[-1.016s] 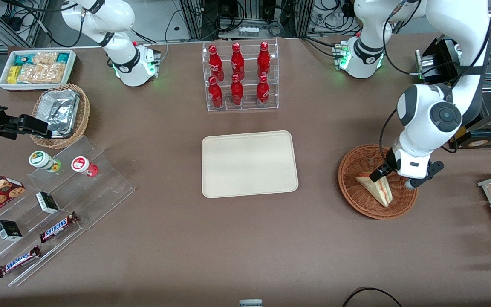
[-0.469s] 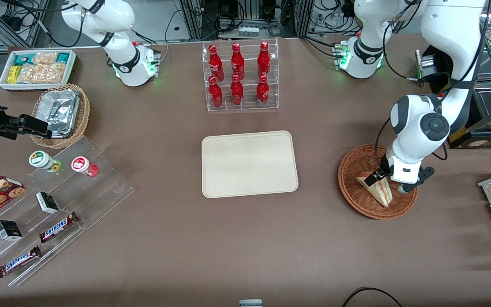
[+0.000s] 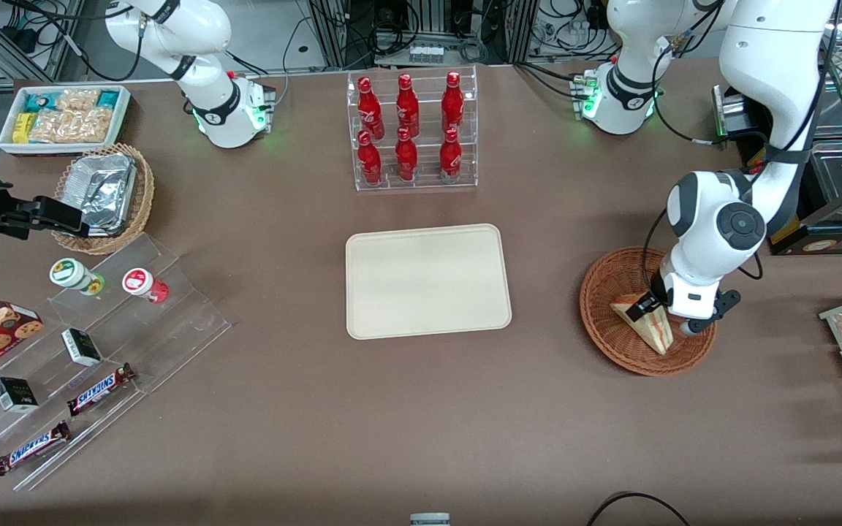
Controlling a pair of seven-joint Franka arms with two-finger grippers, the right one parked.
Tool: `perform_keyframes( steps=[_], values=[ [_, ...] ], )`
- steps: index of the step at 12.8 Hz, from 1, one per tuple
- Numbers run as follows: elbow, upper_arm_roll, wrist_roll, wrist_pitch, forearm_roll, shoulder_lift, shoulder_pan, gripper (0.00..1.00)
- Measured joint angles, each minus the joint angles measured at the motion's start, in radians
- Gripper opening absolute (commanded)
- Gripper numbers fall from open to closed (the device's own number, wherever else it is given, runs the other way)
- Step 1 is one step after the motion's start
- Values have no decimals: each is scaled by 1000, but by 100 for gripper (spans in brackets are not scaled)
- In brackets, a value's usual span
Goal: Place sandwich from basket to tray
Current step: 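Lower the left gripper and close it on the wrapped sandwich, then lift the sandwich and carry it over the white tray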
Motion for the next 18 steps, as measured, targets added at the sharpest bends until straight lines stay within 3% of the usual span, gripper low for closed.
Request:
perform_keyframes(
  steps=[7,11,15,18],
  values=[
    [24,-2,1,-24,0,-25,3,21],
    [205,-12,3,-343,4,-88,-28,21],
    [433,-19,2,-606,4,-95,-170,21],
    [497,-23,-8,-632,5,-69,-332,21]
  ],
)
